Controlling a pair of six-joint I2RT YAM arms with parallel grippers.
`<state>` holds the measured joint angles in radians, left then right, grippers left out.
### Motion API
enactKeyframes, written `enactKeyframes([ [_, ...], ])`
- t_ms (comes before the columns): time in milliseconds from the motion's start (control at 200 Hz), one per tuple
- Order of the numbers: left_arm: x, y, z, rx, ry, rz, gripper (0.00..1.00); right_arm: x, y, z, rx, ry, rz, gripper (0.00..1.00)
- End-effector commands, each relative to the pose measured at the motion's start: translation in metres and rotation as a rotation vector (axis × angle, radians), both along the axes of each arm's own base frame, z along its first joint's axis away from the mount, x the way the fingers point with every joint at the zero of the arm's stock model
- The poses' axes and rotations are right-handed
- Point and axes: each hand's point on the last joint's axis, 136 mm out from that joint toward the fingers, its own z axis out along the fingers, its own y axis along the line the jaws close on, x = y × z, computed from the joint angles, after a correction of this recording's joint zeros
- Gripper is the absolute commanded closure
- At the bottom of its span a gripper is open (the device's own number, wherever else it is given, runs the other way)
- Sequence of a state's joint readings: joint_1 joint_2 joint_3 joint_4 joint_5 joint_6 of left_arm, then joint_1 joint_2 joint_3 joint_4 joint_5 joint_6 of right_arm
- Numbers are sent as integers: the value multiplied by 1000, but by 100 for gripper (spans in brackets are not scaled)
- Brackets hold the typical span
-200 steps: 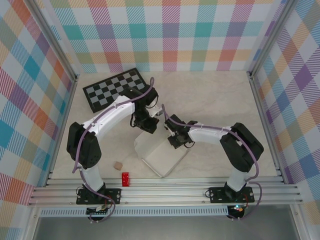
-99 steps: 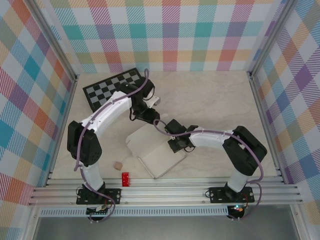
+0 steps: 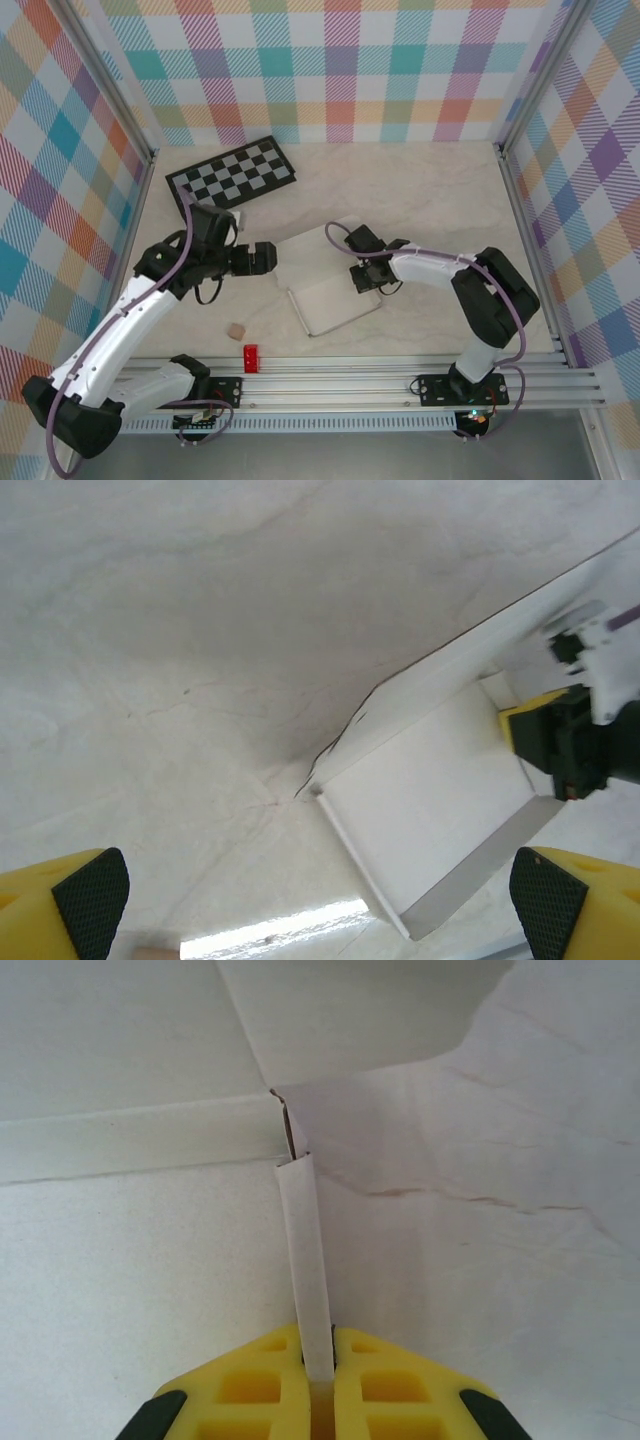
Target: Fold the paper box
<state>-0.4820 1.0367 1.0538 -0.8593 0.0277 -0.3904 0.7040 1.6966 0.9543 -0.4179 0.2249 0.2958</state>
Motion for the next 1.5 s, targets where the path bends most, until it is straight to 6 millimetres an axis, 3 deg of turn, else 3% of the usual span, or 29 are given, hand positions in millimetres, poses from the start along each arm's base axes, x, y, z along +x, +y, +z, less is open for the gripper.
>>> enactKeyframes([
  [0, 6, 1, -38, -73, 82, 162, 0, 15, -1, 7, 1, -2, -64, 100],
  [210, 11, -21, -76, -173, 122, 267, 15, 31, 6, 9, 1, -12, -103, 100],
  [385, 17, -27, -103, -123, 175, 290, 40, 38, 11, 8, 43, 1, -142, 100],
  [635, 26, -41, -141, -49, 217, 292, 58, 47, 19, 4, 63, 20, -169, 100],
  [770, 30, -51, -152, 14, 215, 276, 64, 49, 21, 1, 64, 25, -181, 100],
  [900, 31, -48, -162, 75, 218, 297, 72, 48, 21, -2, 65, 30, -184, 100],
  [1045, 31, -55, -156, 55, 209, 292, 74, 45, 18, -4, 63, 36, -189, 100],
  [1250, 30, -54, -124, 21, 158, 296, 60, 43, 17, -4, 62, 36, -184, 99],
  [1500, 30, -69, -168, 25, 244, 277, 64, 45, 19, -4, 67, 36, -189, 98],
])
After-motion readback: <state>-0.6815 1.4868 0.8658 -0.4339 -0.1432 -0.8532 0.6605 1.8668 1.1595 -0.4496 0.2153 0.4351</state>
